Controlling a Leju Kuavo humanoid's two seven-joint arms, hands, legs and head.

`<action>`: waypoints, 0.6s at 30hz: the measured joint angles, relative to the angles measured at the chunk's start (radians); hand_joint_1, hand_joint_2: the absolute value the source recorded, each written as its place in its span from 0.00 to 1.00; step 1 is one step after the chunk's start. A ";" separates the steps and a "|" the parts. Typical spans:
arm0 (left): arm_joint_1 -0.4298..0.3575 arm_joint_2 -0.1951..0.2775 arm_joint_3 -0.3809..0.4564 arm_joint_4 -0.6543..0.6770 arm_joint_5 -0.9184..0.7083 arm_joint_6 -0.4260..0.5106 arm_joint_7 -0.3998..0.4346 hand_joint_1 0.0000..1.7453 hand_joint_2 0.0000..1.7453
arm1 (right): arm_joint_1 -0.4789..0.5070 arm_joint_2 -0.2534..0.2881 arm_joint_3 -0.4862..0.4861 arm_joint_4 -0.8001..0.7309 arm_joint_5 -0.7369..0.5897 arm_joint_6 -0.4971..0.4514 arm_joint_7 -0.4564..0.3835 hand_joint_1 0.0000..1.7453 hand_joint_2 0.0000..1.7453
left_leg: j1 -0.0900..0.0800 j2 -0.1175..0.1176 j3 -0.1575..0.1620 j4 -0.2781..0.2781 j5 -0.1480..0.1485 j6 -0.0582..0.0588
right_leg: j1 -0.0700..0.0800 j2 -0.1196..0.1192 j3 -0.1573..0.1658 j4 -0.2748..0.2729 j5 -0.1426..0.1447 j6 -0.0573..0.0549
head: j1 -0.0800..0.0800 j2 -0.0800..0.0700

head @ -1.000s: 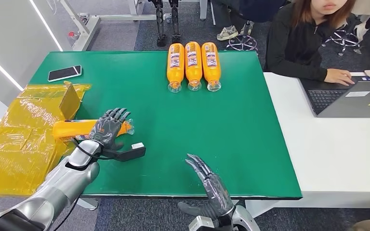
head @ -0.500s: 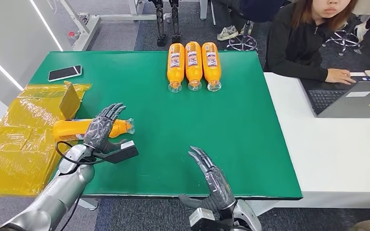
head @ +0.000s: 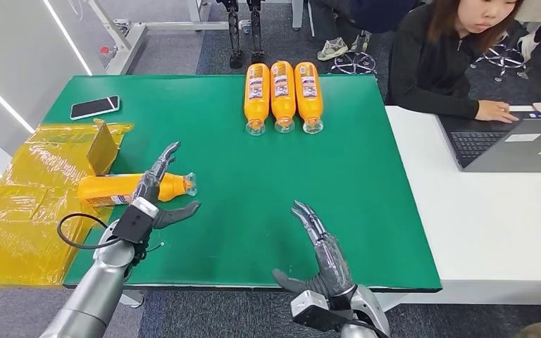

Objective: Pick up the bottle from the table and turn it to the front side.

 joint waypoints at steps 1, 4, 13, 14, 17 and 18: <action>0.006 -0.004 0.008 -0.016 0.005 -0.004 0.000 0.00 1.00 | -0.004 0.000 -0.002 0.004 0.000 0.000 -0.001 0.00 1.00 | 0.000 0.000 0.000 0.000 0.000 0.000 | 0.000 0.000 0.000 0.000 0.000 0.000 | 0.000 0.000; 0.020 -0.009 0.022 -0.048 0.014 -0.008 0.000 0.00 1.00 | -0.011 0.001 -0.004 0.014 -0.002 -0.001 -0.003 0.00 1.00 | 0.000 0.000 0.000 0.000 0.000 0.000 | 0.000 0.000 0.000 0.000 0.000 0.000 | 0.000 0.000; 0.034 -0.021 0.042 -0.086 0.059 -0.017 -0.001 0.00 1.00 | -0.020 0.006 -0.004 0.033 -0.025 -0.009 -0.012 0.00 1.00 | 0.000 0.000 0.000 0.000 0.000 0.000 | 0.000 0.000 0.000 0.000 0.000 0.000 | 0.000 0.000; 0.036 -0.025 0.046 -0.091 0.081 -0.021 -0.002 0.00 1.00 | -0.025 0.011 -0.005 0.038 -0.036 -0.012 -0.016 0.00 1.00 | 0.000 0.000 0.000 0.000 0.000 0.000 | 0.000 0.000 0.000 0.000 0.000 0.000 | 0.000 0.000; 0.049 -0.051 0.050 -0.120 0.154 -0.031 0.000 0.00 1.00 | -0.059 0.039 -0.005 0.065 -0.074 -0.018 -0.027 0.00 1.00 | 0.000 0.000 0.000 0.000 0.000 0.000 | 0.000 0.000 0.000 0.000 0.000 0.000 | 0.000 0.000; 0.053 -0.063 0.051 -0.132 0.184 -0.039 0.003 0.00 1.00 | -0.076 0.052 -0.005 0.079 -0.088 -0.019 -0.031 0.00 1.00 | 0.000 0.000 0.000 0.000 0.000 0.000 | 0.000 0.000 0.000 0.000 0.000 0.000 | 0.000 0.000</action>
